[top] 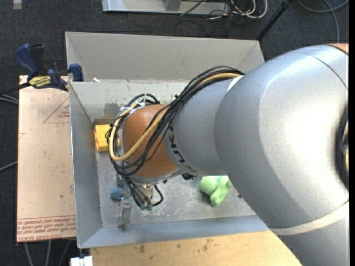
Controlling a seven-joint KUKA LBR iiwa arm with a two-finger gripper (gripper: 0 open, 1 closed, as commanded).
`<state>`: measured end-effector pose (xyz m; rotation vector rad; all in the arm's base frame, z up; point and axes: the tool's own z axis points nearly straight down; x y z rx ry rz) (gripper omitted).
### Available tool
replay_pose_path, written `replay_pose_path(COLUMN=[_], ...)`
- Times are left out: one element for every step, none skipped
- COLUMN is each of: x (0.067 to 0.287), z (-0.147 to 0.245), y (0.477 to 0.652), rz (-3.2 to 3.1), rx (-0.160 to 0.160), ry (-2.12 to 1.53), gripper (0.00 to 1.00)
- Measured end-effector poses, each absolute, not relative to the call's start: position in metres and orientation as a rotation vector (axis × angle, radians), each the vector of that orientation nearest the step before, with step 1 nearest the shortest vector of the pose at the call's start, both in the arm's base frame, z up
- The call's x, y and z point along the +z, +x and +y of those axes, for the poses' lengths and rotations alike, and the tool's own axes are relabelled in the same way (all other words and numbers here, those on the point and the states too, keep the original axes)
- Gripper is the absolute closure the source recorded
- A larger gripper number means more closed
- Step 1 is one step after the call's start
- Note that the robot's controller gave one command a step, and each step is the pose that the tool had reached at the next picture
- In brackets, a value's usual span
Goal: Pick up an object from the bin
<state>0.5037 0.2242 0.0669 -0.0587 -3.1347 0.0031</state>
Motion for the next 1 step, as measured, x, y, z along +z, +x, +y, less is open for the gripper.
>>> replay_pose_path(x=[0.0695], z=[0.2256], y=[0.5027], rz=[-3.125], rx=[0.003], ry=[-0.058], gripper=[1.0])
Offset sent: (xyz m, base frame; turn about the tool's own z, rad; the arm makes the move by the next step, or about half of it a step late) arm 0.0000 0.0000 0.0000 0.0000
